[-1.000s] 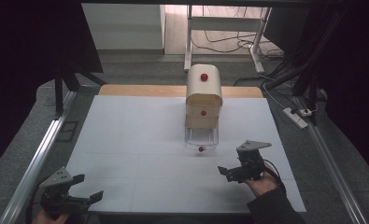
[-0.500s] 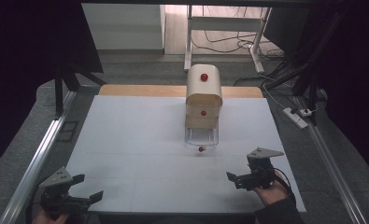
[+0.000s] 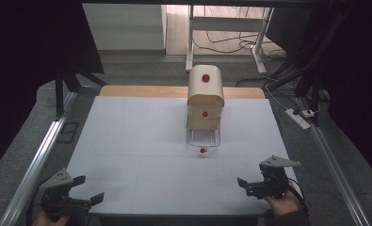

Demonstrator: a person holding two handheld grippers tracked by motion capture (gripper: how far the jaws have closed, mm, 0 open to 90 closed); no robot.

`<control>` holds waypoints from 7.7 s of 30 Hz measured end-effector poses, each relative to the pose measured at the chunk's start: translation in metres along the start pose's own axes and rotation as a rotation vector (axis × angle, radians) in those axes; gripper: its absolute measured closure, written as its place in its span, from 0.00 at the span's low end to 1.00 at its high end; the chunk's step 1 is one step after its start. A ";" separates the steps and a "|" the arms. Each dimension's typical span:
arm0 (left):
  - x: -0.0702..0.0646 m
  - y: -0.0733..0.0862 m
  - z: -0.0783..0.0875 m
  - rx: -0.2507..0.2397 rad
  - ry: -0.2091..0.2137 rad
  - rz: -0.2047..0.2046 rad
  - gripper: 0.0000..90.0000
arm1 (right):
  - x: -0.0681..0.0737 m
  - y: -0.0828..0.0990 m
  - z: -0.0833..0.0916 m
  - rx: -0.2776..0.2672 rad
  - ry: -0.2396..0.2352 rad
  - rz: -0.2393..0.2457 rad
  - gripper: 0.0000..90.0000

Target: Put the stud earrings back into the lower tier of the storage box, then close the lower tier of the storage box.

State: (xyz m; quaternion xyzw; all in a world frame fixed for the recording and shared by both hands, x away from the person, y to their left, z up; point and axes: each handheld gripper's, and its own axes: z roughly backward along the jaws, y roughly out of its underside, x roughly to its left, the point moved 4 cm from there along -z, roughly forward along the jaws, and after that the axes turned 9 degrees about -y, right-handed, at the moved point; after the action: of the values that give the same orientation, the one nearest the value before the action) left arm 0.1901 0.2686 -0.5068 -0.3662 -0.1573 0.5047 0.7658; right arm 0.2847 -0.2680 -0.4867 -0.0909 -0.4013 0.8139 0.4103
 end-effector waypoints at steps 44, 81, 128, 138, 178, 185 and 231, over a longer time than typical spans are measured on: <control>0.000 0.000 -0.001 0.007 -0.004 -0.002 0.01 | 0.005 0.001 0.005 0.025 -0.009 0.030 0.00; 0.000 0.000 -0.001 0.010 -0.006 -0.001 0.01 | 0.010 -0.016 -0.029 0.055 -0.083 0.060 0.00; 0.000 0.000 -0.001 0.013 -0.006 -0.001 0.01 | 0.012 -0.047 -0.075 0.107 -0.087 0.102 0.00; 0.000 0.000 -0.002 0.013 -0.005 0.001 0.01 | 0.013 -0.050 -0.089 0.132 -0.080 0.114 0.00; 0.000 0.000 -0.001 0.014 -0.005 -0.006 0.01 | 0.006 -0.064 -0.117 0.179 -0.151 0.183 0.77; 0.000 0.000 -0.001 0.013 -0.005 -0.006 0.01 | 0.005 -0.068 -0.122 0.186 -0.165 0.194 0.98; 0.000 0.000 -0.002 0.014 -0.003 -0.004 0.01 | -0.006 -0.092 -0.143 0.140 -0.129 0.190 0.99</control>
State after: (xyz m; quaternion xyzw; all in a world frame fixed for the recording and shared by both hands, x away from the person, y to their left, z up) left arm 0.1912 0.2682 -0.5078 -0.3596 -0.1555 0.5048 0.7692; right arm 0.4113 -0.1584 -0.5155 -0.0473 -0.3587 0.8792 0.3101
